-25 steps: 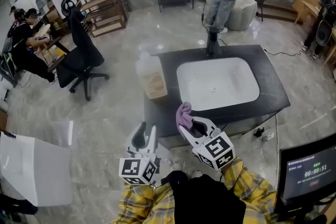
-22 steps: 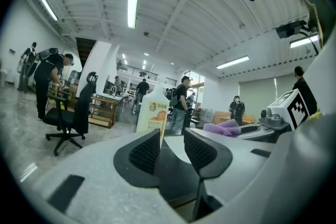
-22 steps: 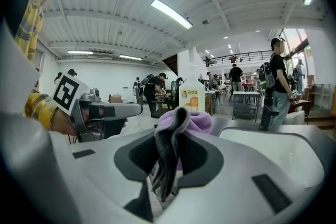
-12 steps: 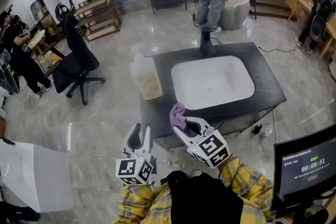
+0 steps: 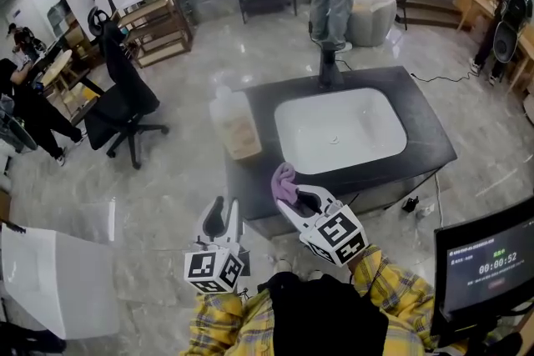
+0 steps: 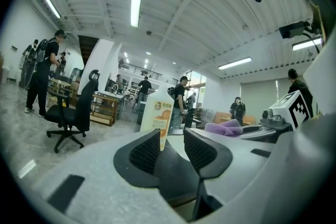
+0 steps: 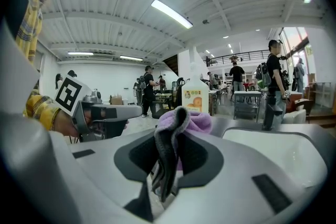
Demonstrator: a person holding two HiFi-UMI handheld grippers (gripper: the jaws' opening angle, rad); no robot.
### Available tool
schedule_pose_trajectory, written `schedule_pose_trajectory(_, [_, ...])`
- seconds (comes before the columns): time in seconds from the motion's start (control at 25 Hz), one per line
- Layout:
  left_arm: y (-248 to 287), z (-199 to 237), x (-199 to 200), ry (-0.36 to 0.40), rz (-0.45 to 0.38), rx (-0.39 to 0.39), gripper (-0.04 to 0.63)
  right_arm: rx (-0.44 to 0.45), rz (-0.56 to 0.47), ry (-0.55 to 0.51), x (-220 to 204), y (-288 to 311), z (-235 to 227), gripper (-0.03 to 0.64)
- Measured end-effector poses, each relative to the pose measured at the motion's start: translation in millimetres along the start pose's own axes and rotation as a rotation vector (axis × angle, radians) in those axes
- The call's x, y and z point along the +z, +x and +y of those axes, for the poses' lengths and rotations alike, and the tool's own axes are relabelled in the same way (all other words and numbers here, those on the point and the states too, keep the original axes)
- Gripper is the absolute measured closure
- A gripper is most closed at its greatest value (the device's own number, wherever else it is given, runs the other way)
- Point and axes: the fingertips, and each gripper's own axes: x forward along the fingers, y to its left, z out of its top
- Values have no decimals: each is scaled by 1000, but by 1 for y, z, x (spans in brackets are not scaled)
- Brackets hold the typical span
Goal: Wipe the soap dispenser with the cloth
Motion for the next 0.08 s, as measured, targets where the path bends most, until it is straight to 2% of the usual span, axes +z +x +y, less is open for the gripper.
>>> schedule_pose_trajectory(0.08, [1, 1, 2, -6, -3, -4, 469, -6, -4, 4, 2, 1, -2, 537])
